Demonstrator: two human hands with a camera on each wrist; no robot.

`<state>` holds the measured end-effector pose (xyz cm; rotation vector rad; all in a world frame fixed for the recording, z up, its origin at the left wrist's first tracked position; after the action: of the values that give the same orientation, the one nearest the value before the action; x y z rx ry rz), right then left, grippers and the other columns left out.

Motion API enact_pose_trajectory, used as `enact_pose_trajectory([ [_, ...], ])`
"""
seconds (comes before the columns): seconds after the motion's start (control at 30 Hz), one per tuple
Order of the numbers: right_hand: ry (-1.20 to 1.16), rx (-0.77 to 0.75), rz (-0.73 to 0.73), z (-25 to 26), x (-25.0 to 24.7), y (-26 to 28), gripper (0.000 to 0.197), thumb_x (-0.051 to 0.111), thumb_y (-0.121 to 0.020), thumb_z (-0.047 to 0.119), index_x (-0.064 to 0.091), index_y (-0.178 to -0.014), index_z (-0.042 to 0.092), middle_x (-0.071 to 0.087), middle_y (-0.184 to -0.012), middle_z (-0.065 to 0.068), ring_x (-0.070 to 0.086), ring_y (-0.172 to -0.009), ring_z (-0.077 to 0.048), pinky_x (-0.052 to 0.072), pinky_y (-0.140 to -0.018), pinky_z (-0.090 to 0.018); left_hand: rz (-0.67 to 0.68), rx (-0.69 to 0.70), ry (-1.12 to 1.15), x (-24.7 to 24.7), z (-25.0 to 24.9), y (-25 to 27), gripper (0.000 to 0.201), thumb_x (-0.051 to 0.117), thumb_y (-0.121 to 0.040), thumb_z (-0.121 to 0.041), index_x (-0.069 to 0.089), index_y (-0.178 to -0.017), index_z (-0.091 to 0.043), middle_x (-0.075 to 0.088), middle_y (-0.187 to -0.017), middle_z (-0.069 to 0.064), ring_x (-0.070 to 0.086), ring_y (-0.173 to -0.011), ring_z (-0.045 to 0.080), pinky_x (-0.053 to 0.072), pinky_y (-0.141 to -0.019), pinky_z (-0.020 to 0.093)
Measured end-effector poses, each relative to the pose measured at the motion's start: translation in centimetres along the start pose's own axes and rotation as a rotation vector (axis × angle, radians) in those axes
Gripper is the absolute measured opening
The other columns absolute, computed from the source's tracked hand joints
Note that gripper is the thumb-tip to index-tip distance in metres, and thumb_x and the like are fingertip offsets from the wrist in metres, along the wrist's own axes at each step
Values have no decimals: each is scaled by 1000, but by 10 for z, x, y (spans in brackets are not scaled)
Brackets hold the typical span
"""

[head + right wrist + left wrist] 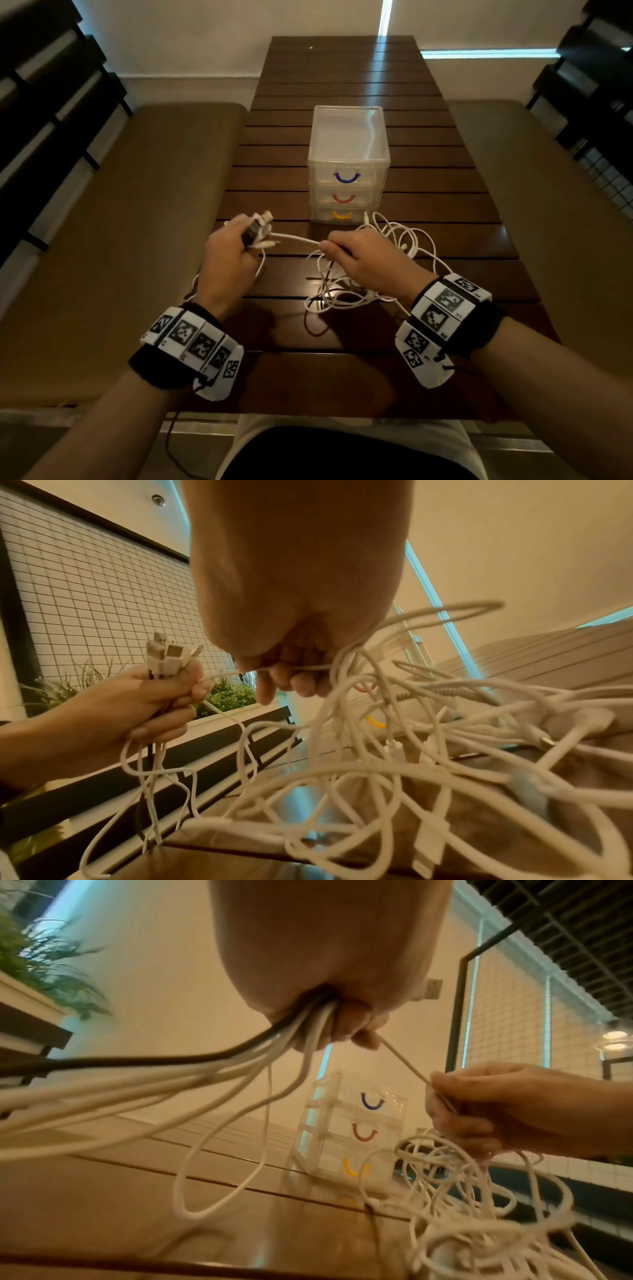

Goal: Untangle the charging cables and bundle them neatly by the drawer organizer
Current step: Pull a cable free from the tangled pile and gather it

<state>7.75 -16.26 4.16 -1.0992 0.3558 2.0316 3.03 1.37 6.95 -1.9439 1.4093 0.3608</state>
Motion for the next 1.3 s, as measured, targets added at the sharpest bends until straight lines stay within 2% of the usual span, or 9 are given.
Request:
enact_pose_trajectory([
  [0.13,79,-21,-76,-1,-12,-8,35,43,-104,36,60,-82,15,55,-63,8,52,-55,-8,48,-60,-33,-238,-151,121,-30,9,-4,24,48,-92,7,66,-96,-9,59,-80,-16,56,-71,-19,40,-63,1],
  [0.33,129,35,-19,-5,-3,-10,34,45,-103,36,63,-77,23,59,-60,5,55,-54,-12,50,-60,-33,-100,-137,41,-13,9,-10,42,45,-87,11,68,-107,-19,67,-104,-7,60,-95,-2,50,-85,29],
  [0.43,207,25,21,0,17,-7,37,44,-102,38,69,-85,16,64,-66,2,55,-59,-15,49,-61,-35,114,57,-16,19,-13,-3,55,53,-86,11,60,-129,-23,58,-129,-12,55,-117,4,45,-100,21],
  [0.53,137,-30,-62,9,19,-3,31,47,-101,30,68,-85,13,62,-66,2,47,-54,-12,42,-57,-32,358,57,-139,55,-16,14,42,58,-88,-1,64,-123,-22,66,-118,-6,60,-106,10,48,-90,24],
  [0.7,157,-67,29,2,26,5,33,45,-102,37,56,-77,19,51,-60,9,44,-51,-7,36,-54,-27,434,32,-197,59,-10,21,19,55,-85,1,67,-84,-13,65,-78,-5,58,-73,13,42,-63,30],
  [0.87,-39,-13,-6,-4,14,6,39,46,-102,42,44,-64,32,47,-53,10,50,-50,-6,34,-50,-19,261,54,-75,33,-13,11,22,59,-84,-4,61,-76,-24,60,-69,-10,56,-65,10,41,-58,30],
  [1.07,-136,87,-55,-22,1,2,42,47,-101,43,54,-65,22,52,-56,5,50,-52,-5,38,-54,-18,-76,-142,138,-14,7,2,14,62,-89,-1,69,-89,-13,63,-73,-10,56,-63,-15,38,-58,4],
  [1.2,-141,104,-92,-26,-1,10,47,47,-101,41,45,-57,26,46,-52,8,47,-51,-7,36,-54,-21,-71,-204,81,-26,24,-5,17,61,-90,-5,70,-86,-18,65,-76,-8,58,-68,-8,41,-63,10],
  [1.3,-210,166,-25,-26,4,9,47,43,-103,41,61,-66,17,57,-61,-2,52,-57,-10,42,-62,-25,-95,-296,85,-24,33,-5,25,54,-90,2,69,-86,-18,62,-75,-8,54,-65,-2,40,-59,15],
])
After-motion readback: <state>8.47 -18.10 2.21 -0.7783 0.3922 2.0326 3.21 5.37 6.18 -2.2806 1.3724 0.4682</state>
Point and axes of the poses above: each hand's wrist, its own y-axis away from the middle knuckle, its own x-axis out of the palm, z = x × y, the point moved 9 cm from there along -y, towards the middle knuckle
